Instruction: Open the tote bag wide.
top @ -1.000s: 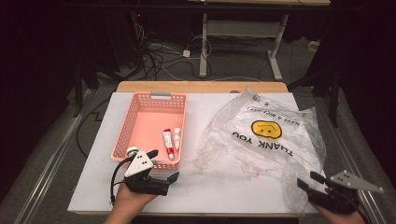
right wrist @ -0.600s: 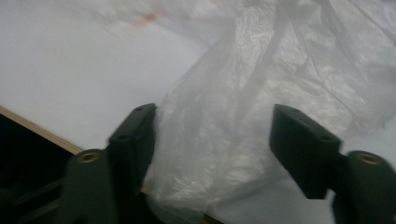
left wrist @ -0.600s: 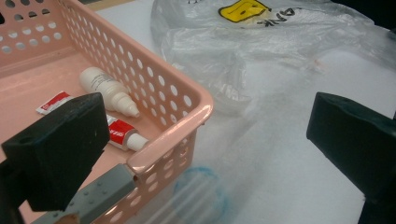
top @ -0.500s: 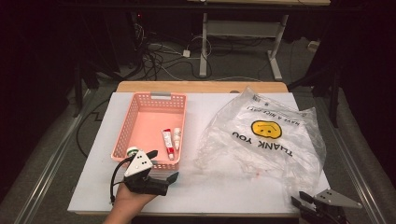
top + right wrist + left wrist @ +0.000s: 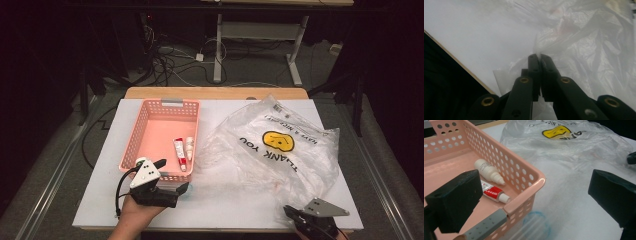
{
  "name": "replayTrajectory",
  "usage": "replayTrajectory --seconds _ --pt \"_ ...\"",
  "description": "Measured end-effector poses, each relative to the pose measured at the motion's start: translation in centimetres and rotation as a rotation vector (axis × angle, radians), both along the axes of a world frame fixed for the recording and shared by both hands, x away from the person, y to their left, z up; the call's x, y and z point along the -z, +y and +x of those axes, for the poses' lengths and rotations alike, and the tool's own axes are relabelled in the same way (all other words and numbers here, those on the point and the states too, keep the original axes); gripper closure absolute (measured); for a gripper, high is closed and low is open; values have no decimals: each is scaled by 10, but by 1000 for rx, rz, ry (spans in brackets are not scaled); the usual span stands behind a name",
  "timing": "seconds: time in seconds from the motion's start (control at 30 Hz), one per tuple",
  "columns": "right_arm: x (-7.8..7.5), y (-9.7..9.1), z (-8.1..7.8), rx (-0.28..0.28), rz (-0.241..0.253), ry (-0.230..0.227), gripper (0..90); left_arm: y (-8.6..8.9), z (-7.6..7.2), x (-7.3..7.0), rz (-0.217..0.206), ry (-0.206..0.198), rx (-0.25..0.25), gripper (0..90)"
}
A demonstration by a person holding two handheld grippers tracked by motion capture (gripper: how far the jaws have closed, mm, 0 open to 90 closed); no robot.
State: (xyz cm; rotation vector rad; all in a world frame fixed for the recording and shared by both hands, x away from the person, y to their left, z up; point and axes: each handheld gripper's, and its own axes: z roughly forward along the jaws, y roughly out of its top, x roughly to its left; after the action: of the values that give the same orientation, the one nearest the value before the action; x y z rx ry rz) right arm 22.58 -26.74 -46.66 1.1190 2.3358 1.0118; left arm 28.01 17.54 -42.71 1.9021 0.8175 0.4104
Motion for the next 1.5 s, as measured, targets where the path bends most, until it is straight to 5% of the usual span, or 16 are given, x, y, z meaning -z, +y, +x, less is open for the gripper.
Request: replayTrajectory --seconds 0.33,0.53,0.7,0.97,1.5 --pt "7 61 22 -113 2 19 870 3 1 0 -17 -1 -4 0" --pt "0 53 18 -103 61 6 693 4 1 0 -25 -3 -9 0" --pt "-31 34 8 -86 175 -86 590 4 1 1 -35 -1 -17 0" --pt "-63 20 14 -82 233 -175 557 5 1 2 -34 0 -22 0" --pt "-54 47 119 -100 128 -151 526 8 -7 6 -38 -11 -50 0"
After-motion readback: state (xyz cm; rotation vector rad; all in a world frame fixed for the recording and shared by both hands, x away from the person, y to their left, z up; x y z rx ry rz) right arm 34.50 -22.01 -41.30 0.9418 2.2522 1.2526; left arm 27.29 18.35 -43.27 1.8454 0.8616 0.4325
